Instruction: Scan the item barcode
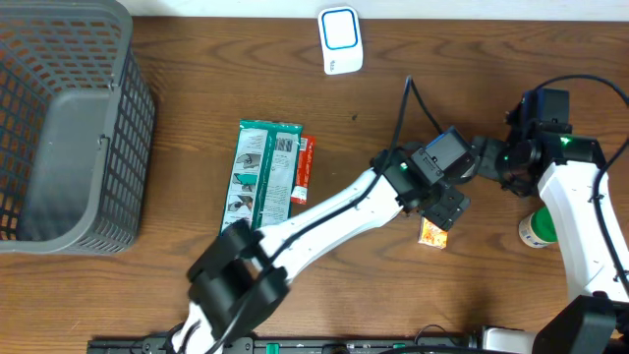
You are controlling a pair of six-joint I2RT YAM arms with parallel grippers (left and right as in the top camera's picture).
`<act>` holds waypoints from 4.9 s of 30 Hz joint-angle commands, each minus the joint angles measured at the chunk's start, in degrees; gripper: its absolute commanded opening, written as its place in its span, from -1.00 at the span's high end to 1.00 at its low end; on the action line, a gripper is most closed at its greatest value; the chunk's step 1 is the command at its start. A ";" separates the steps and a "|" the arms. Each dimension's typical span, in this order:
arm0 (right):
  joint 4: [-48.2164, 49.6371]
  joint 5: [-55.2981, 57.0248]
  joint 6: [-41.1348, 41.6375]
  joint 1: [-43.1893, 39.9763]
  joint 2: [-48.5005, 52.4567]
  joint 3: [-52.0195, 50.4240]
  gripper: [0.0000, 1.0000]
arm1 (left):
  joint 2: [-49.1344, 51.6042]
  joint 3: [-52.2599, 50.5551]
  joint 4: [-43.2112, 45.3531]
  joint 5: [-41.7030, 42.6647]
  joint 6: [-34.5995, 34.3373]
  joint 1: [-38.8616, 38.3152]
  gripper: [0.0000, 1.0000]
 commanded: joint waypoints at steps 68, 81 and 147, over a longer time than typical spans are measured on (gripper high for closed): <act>0.09 -3.10 0.31 0.33 -1.09 1.31 -0.99 | -13.44 -27.28 -11.56 2.36 11.69 51.76 -0.68; 0.09 -3.10 0.28 0.33 -1.09 1.31 -0.98 | -2.34 -27.82 -7.80 6.60 13.09 52.61 -0.68; 0.09 -3.10 0.28 0.33 -1.09 1.31 -0.99 | -17.68 -30.67 -5.14 10.64 8.79 52.61 0.66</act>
